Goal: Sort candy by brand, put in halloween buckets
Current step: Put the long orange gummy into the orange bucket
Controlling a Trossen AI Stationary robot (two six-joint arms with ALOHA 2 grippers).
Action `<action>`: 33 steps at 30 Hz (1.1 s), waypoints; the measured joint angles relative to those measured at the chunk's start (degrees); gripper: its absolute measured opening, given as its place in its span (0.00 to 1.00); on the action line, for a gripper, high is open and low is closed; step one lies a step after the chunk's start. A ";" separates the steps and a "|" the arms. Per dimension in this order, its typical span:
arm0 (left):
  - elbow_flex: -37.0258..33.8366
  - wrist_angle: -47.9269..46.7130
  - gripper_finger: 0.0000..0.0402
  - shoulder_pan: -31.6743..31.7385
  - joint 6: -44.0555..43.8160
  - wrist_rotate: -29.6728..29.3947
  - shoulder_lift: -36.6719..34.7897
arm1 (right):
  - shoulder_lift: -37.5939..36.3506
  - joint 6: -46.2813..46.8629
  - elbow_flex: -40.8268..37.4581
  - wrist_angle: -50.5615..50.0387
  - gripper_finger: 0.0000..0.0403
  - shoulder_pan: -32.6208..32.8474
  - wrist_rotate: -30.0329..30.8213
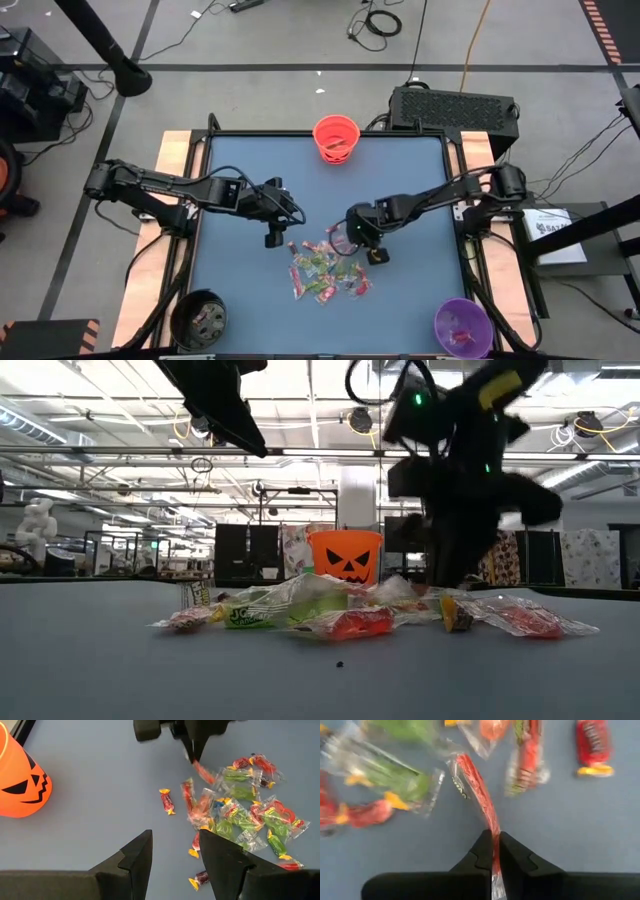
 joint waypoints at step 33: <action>0.67 1.70 0.42 0.00 -0.40 -2.65 0.02 | -15.77 15.60 18.87 -17.62 0.03 12.40 61.62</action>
